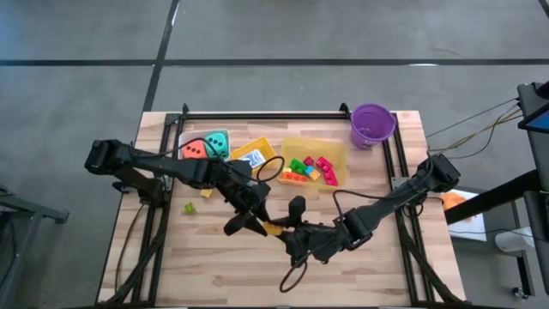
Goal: Pick & Place Toys
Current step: Put the dark yellow game piece into the yellow bin
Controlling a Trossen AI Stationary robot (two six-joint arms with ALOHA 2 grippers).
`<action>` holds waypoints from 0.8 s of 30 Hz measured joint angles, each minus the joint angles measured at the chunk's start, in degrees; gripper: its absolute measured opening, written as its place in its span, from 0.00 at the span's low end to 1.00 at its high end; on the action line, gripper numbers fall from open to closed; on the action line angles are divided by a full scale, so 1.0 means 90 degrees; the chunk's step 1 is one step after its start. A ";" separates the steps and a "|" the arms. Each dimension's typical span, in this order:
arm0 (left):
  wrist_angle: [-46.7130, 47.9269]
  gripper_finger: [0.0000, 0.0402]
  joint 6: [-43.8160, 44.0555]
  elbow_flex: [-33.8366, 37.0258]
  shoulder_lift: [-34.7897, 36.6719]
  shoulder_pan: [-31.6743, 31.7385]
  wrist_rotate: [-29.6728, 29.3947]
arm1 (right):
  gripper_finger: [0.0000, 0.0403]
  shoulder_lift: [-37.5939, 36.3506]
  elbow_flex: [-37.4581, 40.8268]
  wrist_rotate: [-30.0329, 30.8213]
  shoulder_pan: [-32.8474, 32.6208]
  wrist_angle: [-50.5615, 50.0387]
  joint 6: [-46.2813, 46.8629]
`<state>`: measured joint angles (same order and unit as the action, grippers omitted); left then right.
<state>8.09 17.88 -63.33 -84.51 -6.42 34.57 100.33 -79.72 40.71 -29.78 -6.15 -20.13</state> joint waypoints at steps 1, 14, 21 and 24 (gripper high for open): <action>0.0012 0.37 0.0015 0.0000 0.0000 0.0009 0.0000 | 0.25 0.0000 0.0000 -0.0088 -0.0003 0.0005 -0.0018; 0.0076 0.37 0.0098 -0.0005 0.0005 0.0046 0.0159 | 0.24 0.0000 -0.0007 -0.0197 -0.0032 0.0041 0.0227; 0.0155 0.40 0.0183 -0.0162 0.0017 0.0044 0.0364 | 0.24 -0.0027 -0.0053 -0.0471 -0.0073 0.0131 0.0540; 0.0156 0.48 0.0164 -0.0168 0.0017 0.0035 0.0410 | 0.22 -0.0027 -0.0053 -0.0534 -0.0081 0.0083 0.0630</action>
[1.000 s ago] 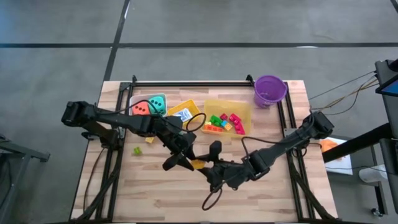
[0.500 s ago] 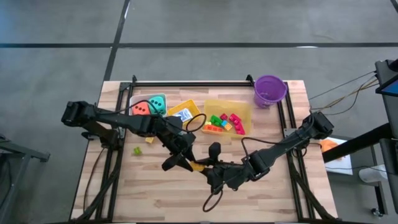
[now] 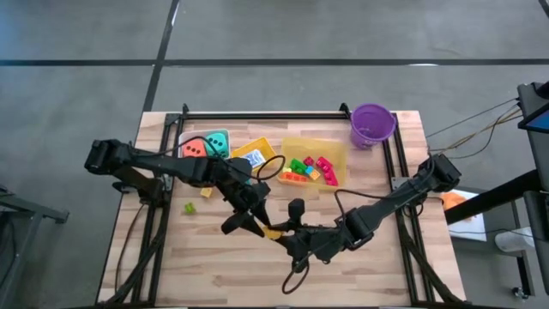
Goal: Pick & Place Toys
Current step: Put the dark yellow game piece into the yellow bin
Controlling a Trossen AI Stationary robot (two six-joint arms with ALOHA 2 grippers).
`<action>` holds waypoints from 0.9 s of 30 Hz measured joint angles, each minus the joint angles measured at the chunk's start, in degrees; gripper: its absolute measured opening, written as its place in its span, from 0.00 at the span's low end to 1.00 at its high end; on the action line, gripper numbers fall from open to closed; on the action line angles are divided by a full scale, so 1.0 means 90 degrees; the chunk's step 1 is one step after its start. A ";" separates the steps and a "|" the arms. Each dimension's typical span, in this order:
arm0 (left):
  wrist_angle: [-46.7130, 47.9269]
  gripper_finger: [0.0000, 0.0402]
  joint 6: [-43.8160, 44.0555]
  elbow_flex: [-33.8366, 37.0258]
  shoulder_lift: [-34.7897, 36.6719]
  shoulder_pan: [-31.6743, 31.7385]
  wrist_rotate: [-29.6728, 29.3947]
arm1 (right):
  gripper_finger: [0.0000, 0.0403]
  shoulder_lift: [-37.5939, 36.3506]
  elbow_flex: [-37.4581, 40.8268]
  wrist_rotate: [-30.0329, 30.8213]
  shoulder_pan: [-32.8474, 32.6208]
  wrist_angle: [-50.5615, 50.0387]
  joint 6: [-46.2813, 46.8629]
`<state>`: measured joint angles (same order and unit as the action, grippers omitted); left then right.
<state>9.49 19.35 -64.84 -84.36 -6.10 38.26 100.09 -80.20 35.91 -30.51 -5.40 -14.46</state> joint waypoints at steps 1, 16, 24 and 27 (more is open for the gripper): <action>-0.0002 0.51 0.0000 0.0000 0.0004 -0.0003 0.0012 | 0.22 0.0000 0.0000 -0.0013 -0.0004 -0.0004 -0.0002; 0.2475 0.83 -0.0072 -0.0411 0.0352 0.0334 -0.0343 | 0.22 0.0000 0.0019 0.0004 0.0003 -0.0030 0.0860; 0.3974 0.83 0.0333 -0.0368 0.1501 0.0278 -0.3100 | 0.22 -0.0015 0.0037 0.0324 0.0195 -0.1310 0.2897; 0.4173 0.83 0.0602 -0.0165 0.1780 0.0271 -0.3450 | 0.22 -0.0055 0.0008 0.0344 0.0362 -0.2157 0.3745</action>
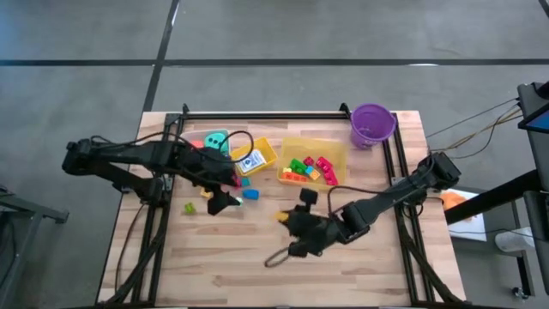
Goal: Pick & Place Toys
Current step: Put the dark yellow game piece into the yellow bin
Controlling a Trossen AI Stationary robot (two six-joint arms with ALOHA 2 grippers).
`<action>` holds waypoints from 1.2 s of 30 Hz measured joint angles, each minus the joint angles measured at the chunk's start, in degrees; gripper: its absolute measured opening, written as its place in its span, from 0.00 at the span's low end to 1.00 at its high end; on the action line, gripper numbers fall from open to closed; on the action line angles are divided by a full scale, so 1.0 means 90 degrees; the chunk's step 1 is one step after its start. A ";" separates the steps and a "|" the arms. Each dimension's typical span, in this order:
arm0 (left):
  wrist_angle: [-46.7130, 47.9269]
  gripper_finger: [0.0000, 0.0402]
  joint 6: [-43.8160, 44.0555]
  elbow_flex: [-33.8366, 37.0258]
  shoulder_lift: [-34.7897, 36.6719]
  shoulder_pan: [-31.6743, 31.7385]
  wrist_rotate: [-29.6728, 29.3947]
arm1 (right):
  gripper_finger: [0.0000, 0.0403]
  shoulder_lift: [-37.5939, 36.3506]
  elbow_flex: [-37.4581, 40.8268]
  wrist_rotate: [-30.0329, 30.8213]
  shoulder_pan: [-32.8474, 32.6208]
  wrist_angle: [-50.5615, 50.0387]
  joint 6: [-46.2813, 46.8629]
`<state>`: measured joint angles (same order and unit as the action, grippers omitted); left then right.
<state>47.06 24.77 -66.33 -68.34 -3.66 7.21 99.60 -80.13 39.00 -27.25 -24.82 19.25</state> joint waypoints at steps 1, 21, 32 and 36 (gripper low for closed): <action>0.0046 0.83 0.0056 0.0067 0.0060 0.0000 0.0000 | 0.22 -0.0025 -0.0001 0.0000 0.0055 -0.0293 0.0225; -0.0176 0.83 0.0258 0.1788 0.0078 0.0411 -0.1298 | 0.22 -0.0296 0.0994 -0.0755 0.2311 -0.2506 0.1321; -0.0411 0.83 0.0088 0.1788 0.0081 0.0413 -0.1302 | 0.22 -0.1287 0.2751 -0.2485 0.3638 -0.1126 0.1198; -0.0425 0.83 0.0136 0.1785 0.0081 0.0418 -0.1304 | 0.22 -0.1715 0.3008 -0.2615 0.4057 -0.1185 0.1119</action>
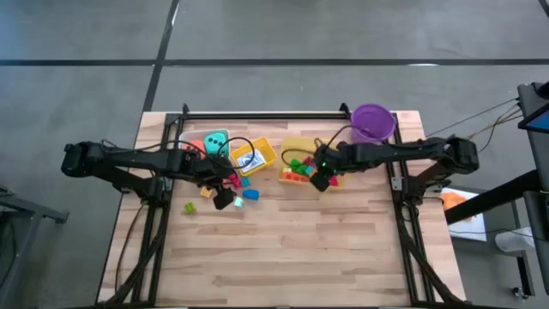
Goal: Pick & Place Toys
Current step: Put the dark yellow game piece into the yellow bin
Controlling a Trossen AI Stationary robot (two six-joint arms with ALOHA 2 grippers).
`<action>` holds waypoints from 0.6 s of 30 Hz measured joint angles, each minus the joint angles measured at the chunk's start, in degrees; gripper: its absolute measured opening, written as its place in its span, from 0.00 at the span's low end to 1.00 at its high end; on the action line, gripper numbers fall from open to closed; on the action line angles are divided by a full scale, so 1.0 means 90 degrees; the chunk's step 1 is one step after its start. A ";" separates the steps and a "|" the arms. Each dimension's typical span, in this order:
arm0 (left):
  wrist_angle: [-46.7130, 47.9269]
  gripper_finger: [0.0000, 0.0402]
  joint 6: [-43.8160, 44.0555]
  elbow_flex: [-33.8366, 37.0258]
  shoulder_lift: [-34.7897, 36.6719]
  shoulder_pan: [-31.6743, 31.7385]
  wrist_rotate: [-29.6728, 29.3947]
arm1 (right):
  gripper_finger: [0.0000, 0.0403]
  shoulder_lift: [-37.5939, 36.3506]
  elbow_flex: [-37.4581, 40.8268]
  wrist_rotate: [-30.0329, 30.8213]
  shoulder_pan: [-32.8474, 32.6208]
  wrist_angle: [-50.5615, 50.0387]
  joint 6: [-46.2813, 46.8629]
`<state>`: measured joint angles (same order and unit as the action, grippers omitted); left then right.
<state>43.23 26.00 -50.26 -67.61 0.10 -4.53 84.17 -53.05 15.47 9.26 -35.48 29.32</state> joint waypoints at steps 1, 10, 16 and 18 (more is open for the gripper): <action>-0.0010 0.83 0.0002 0.0000 0.0000 0.0000 0.0001 | 0.22 -0.0073 0.0020 -0.0173 0.0123 -0.0067 -0.0134; -0.0499 0.83 0.0234 -0.0002 0.0000 0.0012 0.0001 | 0.22 0.0058 0.0056 -0.0360 0.1468 -0.0367 -0.0781; -0.0448 0.83 0.0665 0.0000 0.0000 0.0015 0.0001 | 0.22 0.0445 -0.0007 -0.0465 0.1842 -0.0312 -0.0968; -0.0448 0.83 0.0663 0.0000 0.0000 0.0016 -0.0001 | 0.22 0.0591 -0.0055 -0.0558 0.1886 -0.0332 -0.1016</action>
<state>39.20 31.97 -50.26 -67.61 0.24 -4.54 89.48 -53.55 10.45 26.23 -38.47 20.17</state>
